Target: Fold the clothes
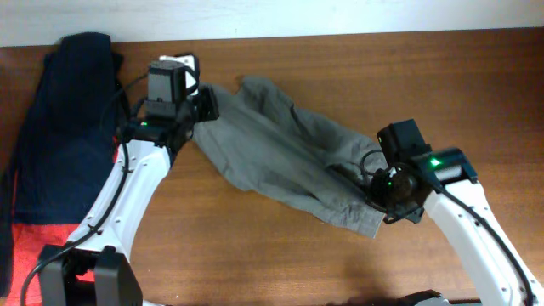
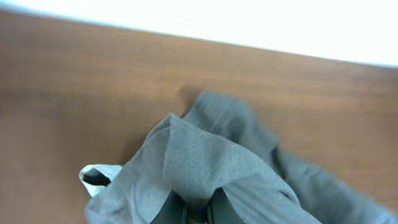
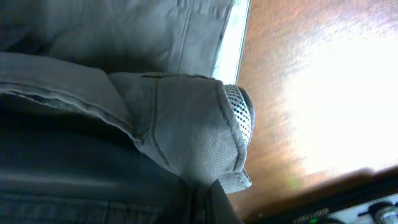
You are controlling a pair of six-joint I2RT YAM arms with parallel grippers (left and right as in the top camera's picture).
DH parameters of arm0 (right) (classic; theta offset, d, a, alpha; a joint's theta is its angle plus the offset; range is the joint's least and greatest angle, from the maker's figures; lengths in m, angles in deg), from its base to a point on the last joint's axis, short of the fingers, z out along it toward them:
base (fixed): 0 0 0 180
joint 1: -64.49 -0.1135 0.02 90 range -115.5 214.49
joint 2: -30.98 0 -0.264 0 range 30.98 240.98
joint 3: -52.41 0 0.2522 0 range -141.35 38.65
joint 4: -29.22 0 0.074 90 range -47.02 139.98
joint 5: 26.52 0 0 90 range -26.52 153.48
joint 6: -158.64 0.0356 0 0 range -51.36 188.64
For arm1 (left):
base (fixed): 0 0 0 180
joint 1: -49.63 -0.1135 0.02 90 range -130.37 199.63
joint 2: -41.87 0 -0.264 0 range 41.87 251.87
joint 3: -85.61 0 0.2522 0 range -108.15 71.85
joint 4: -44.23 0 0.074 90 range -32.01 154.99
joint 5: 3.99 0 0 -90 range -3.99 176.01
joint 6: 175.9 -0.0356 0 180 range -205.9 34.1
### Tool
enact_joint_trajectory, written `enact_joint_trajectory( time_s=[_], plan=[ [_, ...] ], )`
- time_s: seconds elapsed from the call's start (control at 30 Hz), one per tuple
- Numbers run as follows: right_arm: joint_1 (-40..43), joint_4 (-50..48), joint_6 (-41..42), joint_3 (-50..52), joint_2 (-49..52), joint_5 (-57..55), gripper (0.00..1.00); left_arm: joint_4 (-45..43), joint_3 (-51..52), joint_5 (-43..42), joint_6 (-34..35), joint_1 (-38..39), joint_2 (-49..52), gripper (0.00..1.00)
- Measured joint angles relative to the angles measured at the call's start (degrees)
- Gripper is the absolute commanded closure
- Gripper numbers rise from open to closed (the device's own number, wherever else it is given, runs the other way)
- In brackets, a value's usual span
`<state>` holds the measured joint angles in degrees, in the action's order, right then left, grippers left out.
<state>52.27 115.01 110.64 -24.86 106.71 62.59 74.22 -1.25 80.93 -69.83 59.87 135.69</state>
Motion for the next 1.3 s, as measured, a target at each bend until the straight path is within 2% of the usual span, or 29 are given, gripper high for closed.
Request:
enact_joint_trajectory(
  time_s=[0.2,0.4,0.73,0.77,0.83,0.87,0.9,1.0,1.17,1.27,1.3],
  plan=[
    [0.11,-5.16,0.02,0.04,2.36,-2.95,0.96,-9.79,-0.07,3.61,-0.24,2.84,0.39,1.0],
    [0.39,-7.98,0.31,0.04,4.31,-5.99,0.96,-17.9,-0.55,5.81,-0.46,4.87,5.51,1.0],
    [7.74,-13.0,0.22,0.09,5.6,-7.06,0.96,-28.85,-0.57,5.77,-0.46,6.49,14.56,0.99],
    [8.37,-13.6,0.17,0.09,5.64,-7.06,0.96,-29.49,-0.57,5.75,-0.46,6.54,15.1,0.81],
    [9.62,-15.39,0.02,0.09,6.01,-7.21,0.95,-30.6,-0.57,5.84,-0.52,6.62,15.93,0.21],
    [9.99,-15.96,-0.02,0.09,6.34,-7.5,0.85,-31.39,-0.59,6.16,-0.7,6.62,16.15,0.01],
    [10.49,-17.09,-0.15,0.11,6.88,-8.04,0.75,-31.95,-0.61,6.69,-0.81,6.45,16.31,0.0],
    [11.58,-21.53,-0.52,0.11,8.85,-9.27,0.54,-32.28,-0.63,7.3,-0.83,6.12,16.33,0.01],
    [12.96,-33.97,-2.45,0.63,12.52,-9.6,0.39,-30.16,-0.7,7.87,-0.83,5.92,16.33,0.01],
    [13.42,-37.0,-4.92,0.48,12.7,-9.2,0.25,-26.84,-0.74,7.93,-0.83,5.92,16.35,0.01],
    [13.55,-36.94,-5.97,0.24,12.7,-8.85,0.24,-25.42,-0.74,7.93,-0.83,5.92,16.35,0.0]
  ],
)
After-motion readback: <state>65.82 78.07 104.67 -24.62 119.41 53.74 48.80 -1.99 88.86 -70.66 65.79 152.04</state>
